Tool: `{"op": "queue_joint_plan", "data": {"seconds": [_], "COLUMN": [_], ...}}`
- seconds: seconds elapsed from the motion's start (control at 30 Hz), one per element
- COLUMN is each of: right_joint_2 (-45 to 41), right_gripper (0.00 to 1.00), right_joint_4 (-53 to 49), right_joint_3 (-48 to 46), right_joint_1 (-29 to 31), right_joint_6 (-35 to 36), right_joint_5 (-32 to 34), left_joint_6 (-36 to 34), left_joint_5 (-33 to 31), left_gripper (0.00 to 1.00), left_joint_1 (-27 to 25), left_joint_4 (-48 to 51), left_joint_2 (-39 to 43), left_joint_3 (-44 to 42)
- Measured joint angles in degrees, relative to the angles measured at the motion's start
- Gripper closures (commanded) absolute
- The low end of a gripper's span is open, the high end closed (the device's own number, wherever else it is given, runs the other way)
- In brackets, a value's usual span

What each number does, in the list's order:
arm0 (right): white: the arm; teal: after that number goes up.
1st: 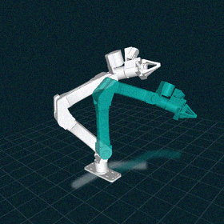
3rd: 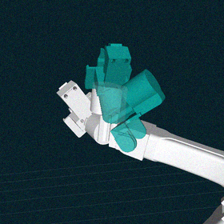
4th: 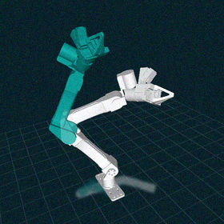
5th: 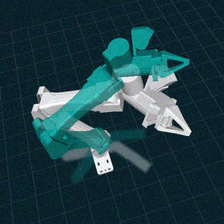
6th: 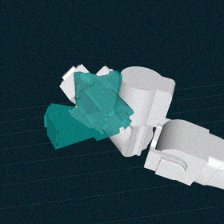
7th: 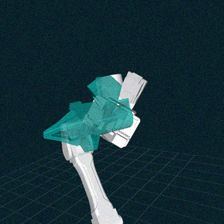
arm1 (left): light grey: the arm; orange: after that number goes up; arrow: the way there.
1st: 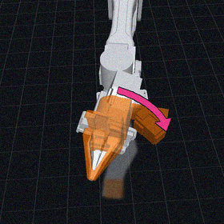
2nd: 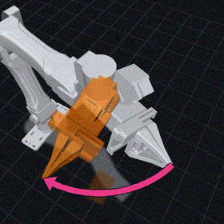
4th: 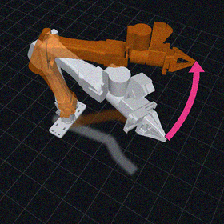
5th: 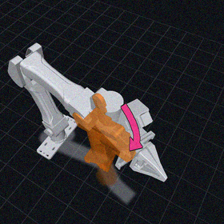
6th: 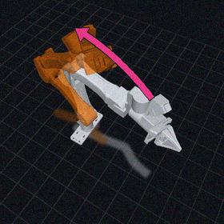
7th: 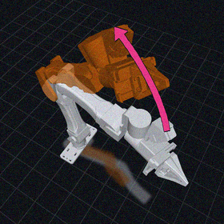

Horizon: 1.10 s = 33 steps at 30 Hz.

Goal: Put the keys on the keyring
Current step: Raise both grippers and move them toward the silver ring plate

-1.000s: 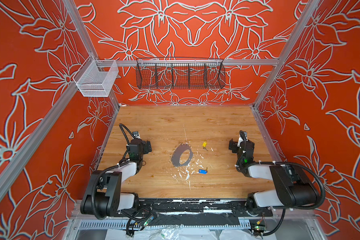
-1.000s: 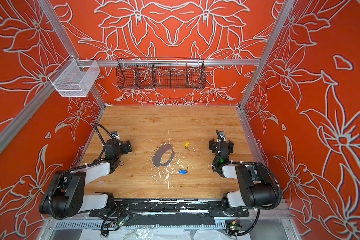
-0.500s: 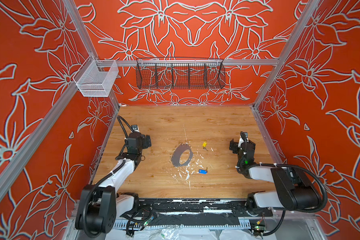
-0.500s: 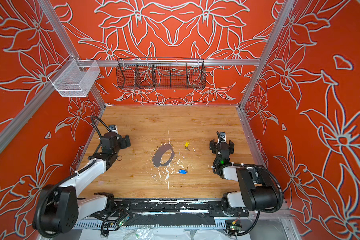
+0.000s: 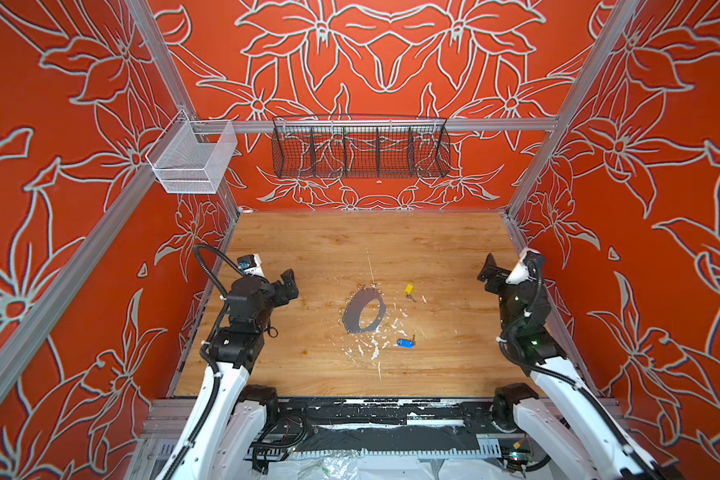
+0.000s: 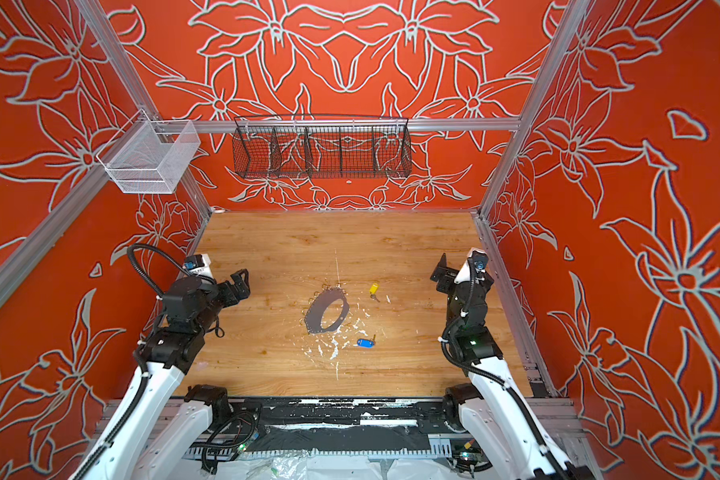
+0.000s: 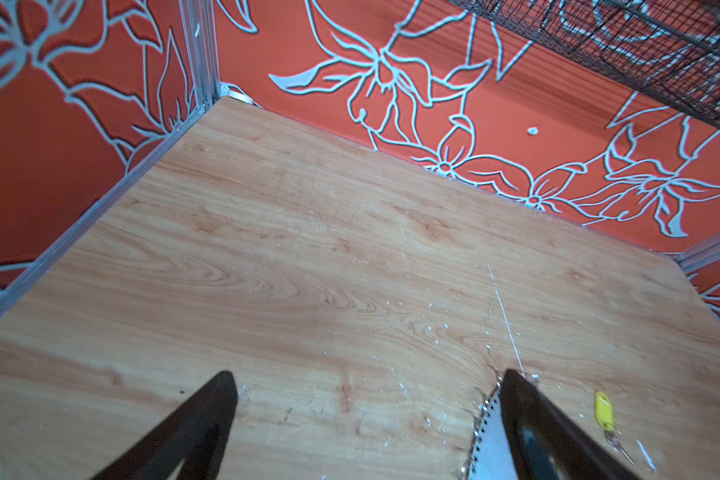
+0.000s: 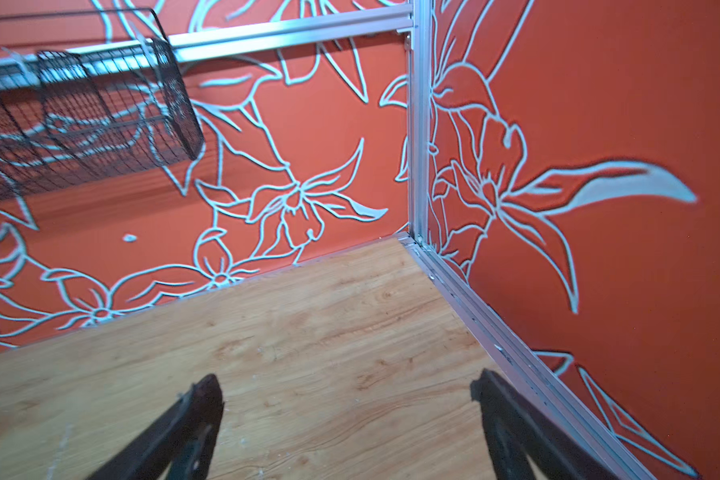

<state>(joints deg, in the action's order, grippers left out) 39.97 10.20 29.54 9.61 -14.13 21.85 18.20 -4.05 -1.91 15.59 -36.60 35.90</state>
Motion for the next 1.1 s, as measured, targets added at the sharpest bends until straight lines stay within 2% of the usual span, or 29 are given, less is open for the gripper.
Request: {"op": "queue_joint_plan", "data": {"seconds": [0.13, 0.23, 0.37, 0.47, 0.6, 0.67, 0.77, 0.93, 1.0, 1.1], "right_joint_2": [-3.0, -8.4, -17.4, -18.2, -10.3, -5.3, 3.0, 14.5, 21.4, 31.6], "right_gripper": [0.03, 0.03, 0.03, 0.03, 0.03, 0.11, 0.16, 0.3, 0.37, 0.39], "right_joint_4": [-12.5, -18.7, -23.3, -23.6, -22.6, -21.4, -19.3, -14.5, -11.5, -5.5], "right_joint_3": [4.0, 2.2, -1.1, -1.1, -1.1, -1.1, -1.1, -0.1, 2.8, 8.2], "right_joint_1": [0.0, 0.0, 0.0, 0.0, 0.0, 0.5, 4.6, 14.8, 17.2, 18.6], "right_joint_6": [-6.1, -11.5, -13.8, -15.0, -15.8, -16.2, -16.7, -15.0, -13.1, -9.0], "right_joint_5": [-4.1, -4.8, -9.8, -14.3, -21.6, -25.6, -28.3, -27.2, -27.5, -29.0], "left_joint_6": [2.9, 5.3, 7.6, 8.2, 8.9, 8.9, 8.9, 8.8, 8.6, 7.5], "left_joint_5": [0.9, 1.9, 3.0, 4.2, 6.9, 8.0, 10.3, 14.3, 14.9, 14.3], "left_gripper": [0.03, 0.03, 0.03, 0.04, 0.15, 0.19, 0.25, 0.27, 0.27, 0.22], "left_joint_1": [0.0, 0.0, 0.0, 0.0, 0.0, 0.0, 0.0, 0.0, -0.3, -2.1], "left_joint_4": [1.6, 2.7, 5.4, 5.6, 4.9, 4.3, 3.5, -0.6, -3.4, -8.0], "left_joint_2": [10.7, 18.1, 22.8, 23.2, 16.9, 12.5, 7.1, 0.8, -1.2, -3.3], "left_joint_3": [-5.6, -10.6, -13.4, -14.5, -14.8, -14.7, -14.3, -14.1, -14.0, -13.6]}}
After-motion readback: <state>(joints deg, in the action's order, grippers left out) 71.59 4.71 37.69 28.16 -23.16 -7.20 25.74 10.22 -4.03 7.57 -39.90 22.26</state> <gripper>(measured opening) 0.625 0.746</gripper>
